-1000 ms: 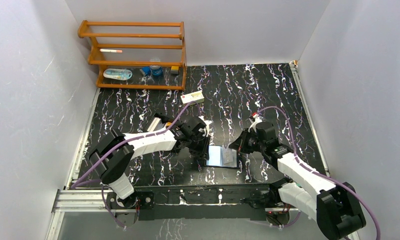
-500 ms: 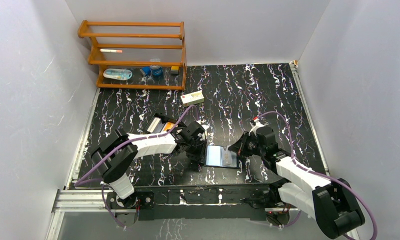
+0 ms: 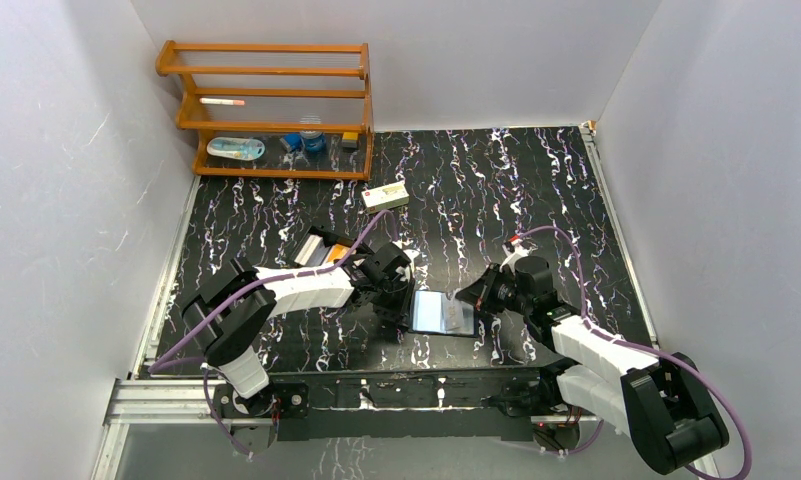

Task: Put the credit cards into the card holder
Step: Insert the credit card into the card holder.

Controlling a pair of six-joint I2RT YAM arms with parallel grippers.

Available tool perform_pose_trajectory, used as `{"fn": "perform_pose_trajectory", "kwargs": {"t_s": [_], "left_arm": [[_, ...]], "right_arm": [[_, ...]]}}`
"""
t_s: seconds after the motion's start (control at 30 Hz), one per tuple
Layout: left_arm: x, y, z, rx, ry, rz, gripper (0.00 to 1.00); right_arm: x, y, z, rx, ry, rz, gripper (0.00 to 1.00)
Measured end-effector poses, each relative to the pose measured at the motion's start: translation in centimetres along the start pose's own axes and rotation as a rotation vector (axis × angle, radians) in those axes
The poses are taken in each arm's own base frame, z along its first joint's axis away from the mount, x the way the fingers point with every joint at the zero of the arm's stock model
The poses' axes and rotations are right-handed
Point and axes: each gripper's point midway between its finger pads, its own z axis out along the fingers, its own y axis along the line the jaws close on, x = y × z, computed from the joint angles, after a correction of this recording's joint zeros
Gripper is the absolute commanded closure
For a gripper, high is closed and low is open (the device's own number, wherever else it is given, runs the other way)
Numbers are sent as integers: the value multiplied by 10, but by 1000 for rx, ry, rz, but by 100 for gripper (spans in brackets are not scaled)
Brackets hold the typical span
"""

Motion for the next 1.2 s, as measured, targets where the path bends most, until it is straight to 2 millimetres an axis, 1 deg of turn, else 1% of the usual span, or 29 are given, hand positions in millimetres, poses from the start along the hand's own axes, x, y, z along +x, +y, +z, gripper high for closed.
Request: {"fn": "perform_pose_trajectory", "kwargs": {"t_s": [0.43,0.87,1.1,1.2], "left_arm": [[-1,0,1,-7,-8,5,88],[-1,1,1,-13,-9,6,87],[-1,0,1,-17,-10,9,87],[-1,0,1,-18,-10,10,87]], "right_arm": [[-1,-2,0,9,-1,16,100],[-1,-8,-2,34,3,37,100],[-2,-4,-4,23,-5,52,100],[-7,0,-6,12,-19,53,100]]}}
